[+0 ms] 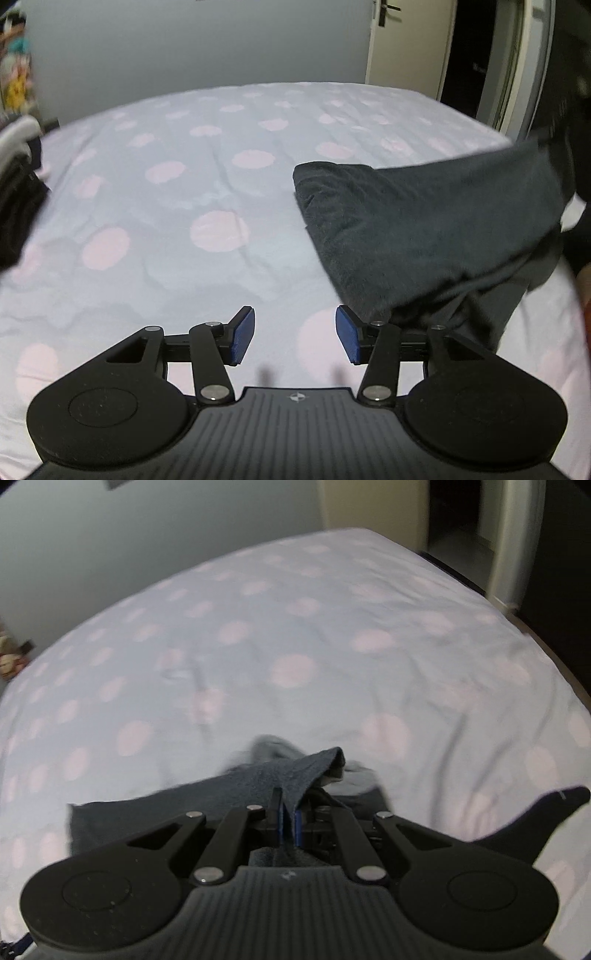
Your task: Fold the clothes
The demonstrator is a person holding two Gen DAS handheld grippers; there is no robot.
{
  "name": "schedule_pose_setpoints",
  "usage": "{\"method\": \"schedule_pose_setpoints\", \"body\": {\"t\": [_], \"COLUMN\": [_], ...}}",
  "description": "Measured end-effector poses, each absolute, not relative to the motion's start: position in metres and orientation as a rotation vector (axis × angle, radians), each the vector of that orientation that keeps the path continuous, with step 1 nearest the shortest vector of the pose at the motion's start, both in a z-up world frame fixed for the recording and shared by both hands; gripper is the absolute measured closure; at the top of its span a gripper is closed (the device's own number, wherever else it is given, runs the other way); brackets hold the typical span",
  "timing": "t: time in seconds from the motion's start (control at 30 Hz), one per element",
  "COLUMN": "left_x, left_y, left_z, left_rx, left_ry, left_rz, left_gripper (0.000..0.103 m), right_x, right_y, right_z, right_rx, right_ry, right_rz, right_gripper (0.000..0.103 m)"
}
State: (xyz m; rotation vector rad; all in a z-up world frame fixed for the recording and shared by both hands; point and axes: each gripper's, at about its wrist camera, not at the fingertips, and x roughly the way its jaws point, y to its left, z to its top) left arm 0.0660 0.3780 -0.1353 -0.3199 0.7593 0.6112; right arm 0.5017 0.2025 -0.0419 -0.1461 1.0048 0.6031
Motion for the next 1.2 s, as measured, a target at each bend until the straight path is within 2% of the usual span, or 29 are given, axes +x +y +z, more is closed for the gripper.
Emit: {"method": "schedule_pose_setpoints", "body": {"t": [0.17,0.27,0.33,0.57,0.67,0.73,1.0,1.1,1.13,1.17,1.2], "left_x": [0.083,0.086,0.087,0.094,0.096,0.095,0.105,0.114,0.116,0.119,0.121], "left_y": [0.404,0.420,0.425,0.427,0.430,0.431,0.435,0.435,0.434,0.432,0.432], "left_z": [-0.145,-0.157,-0.162,-0.179,-0.187,-0.191,-0.198,-0.199,-0.199,-0.200,-0.201], "left_rx": [-0.531,-0.672,-0.715,-0.854,-0.938,-0.999,-1.153,-1.138,-1.130,-1.122,-1.120], "left_ry": [0.752,0.751,0.742,0.721,0.711,0.700,0.657,0.653,0.650,0.647,0.648], "left_rz": [0.577,0.599,0.644,0.628,0.619,0.611,0.590,0.587,0.590,0.593,0.600], "left_gripper": [0.042,0.042,0.042,0.042,0.042,0.042,0.040,0.043,0.047,0.057,0.065], "right_x": [0.528,0.529,0.529,0.508,0.481,0.462,0.459,0.470,0.474,0.477,0.478], "right_y": [0.188,0.183,0.174,0.117,0.089,0.076,0.063,0.064,0.066,0.066,0.067], "right_z": [-0.091,-0.108,-0.110,-0.101,-0.117,-0.134,-0.195,-0.208,-0.212,-0.216,-0.218], "right_rx": [-0.104,-0.115,-0.095,0.124,0.259,0.316,0.501,0.549,0.567,0.584,0.598], "right_ry": [1.040,0.993,0.952,0.937,0.960,0.964,1.036,1.044,1.046,1.042,1.038], "right_rz": [0.541,0.511,0.507,0.514,0.514,0.497,0.431,0.457,0.467,0.473,0.474], "right_gripper": [0.095,0.081,0.063,0.056,0.045,0.034,0.033,0.031,0.030,0.031,0.039]}}
